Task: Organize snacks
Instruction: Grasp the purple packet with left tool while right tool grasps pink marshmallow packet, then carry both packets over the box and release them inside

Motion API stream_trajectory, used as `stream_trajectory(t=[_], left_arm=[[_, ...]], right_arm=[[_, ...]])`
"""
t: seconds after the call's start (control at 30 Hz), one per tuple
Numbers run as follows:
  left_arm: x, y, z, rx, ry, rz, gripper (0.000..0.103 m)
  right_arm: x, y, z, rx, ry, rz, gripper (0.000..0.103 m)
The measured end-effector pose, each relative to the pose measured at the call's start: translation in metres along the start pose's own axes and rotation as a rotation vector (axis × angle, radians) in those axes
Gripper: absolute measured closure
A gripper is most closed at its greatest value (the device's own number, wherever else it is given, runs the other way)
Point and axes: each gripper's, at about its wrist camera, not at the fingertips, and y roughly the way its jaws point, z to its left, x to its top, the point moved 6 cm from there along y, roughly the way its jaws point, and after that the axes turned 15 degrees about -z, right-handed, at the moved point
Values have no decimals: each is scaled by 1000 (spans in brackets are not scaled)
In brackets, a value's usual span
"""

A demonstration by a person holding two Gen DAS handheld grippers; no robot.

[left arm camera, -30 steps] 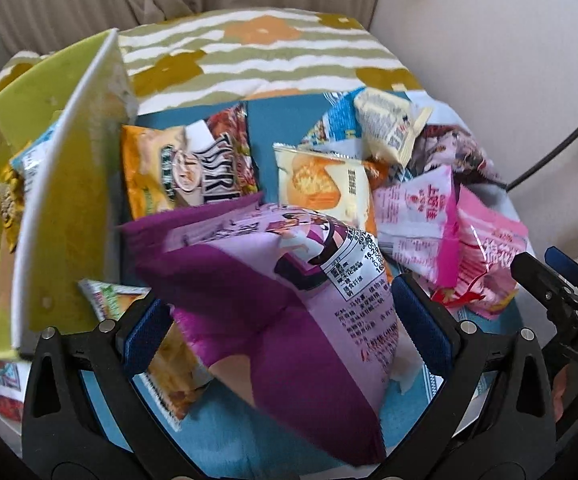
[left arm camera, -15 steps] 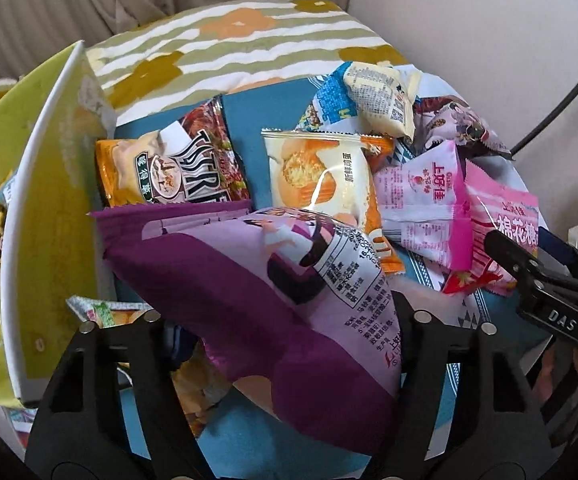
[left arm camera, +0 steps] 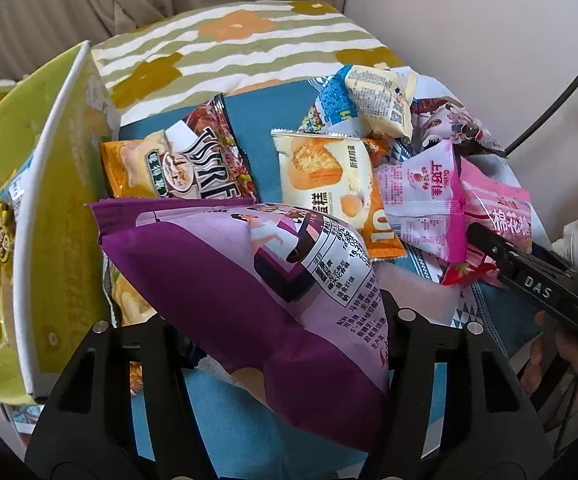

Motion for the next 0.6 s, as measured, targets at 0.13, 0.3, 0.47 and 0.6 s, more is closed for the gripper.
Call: stream_trajectory(t=[0.13, 0.3, 0.47, 0.6], left_arm=[[0, -7, 0, 3, -8, -12, 47], [3, -19, -4, 6, -15, -34, 47], [8, -34, -10, 6, -20, -67, 47], [19, -55, -18, 8, -24, -110, 47]], right_arm=[[-1, -3, 0, 20, 13, 1, 39], [2, -14, 2, 25, -14, -18, 41], [11, -31, 3, 47, -29, -50, 42], [20, -50, 5, 66, -48, -83, 42]])
